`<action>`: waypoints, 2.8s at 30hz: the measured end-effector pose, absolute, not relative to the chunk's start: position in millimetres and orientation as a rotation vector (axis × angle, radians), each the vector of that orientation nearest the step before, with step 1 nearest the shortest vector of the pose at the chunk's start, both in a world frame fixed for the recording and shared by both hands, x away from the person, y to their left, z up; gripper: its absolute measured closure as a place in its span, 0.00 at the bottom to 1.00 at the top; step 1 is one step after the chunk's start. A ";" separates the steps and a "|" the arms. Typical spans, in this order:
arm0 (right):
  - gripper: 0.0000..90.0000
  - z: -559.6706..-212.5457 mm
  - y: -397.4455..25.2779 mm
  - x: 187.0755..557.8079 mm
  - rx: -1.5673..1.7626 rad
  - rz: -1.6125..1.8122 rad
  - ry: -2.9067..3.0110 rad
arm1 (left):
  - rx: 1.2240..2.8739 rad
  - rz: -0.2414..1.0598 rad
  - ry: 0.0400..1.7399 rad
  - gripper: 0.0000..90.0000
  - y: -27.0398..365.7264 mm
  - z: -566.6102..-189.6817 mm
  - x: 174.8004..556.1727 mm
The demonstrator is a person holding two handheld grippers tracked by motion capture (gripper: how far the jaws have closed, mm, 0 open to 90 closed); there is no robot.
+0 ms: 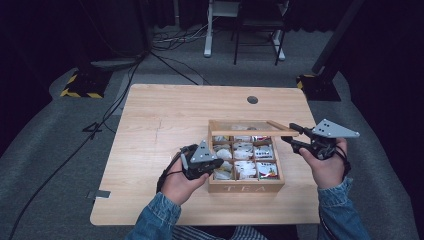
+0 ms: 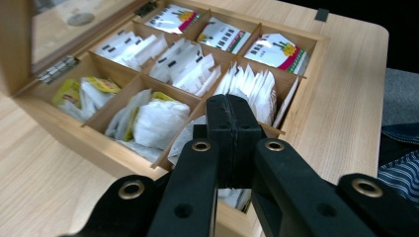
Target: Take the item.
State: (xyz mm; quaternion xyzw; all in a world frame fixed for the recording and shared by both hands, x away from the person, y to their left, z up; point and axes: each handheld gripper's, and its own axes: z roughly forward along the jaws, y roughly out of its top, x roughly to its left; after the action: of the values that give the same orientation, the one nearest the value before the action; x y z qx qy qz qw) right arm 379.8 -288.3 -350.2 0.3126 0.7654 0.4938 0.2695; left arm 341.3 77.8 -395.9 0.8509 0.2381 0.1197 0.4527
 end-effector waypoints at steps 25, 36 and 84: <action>0.58 -350.3 -288.5 380.1 0.845 1.335 2.064 | 2.066 0.319 0.636 1.00 129.7 -372.7 340.0; 0.58 -350.4 -288.7 380.2 0.845 1.337 2.065 | 2.019 0.358 0.694 1.00 154.7 -367.3 340.7; 0.58 -351.0 -288.3 380.6 0.848 1.333 2.067 | 2.105 0.252 0.890 1.00 173.7 -414.5 367.6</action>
State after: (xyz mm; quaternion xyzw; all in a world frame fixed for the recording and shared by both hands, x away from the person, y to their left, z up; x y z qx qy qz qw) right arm 380.6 -288.3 -351.0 0.3140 0.7657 0.4940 0.2668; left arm 367.6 173.7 -414.5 0.8355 0.3531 0.0999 0.4089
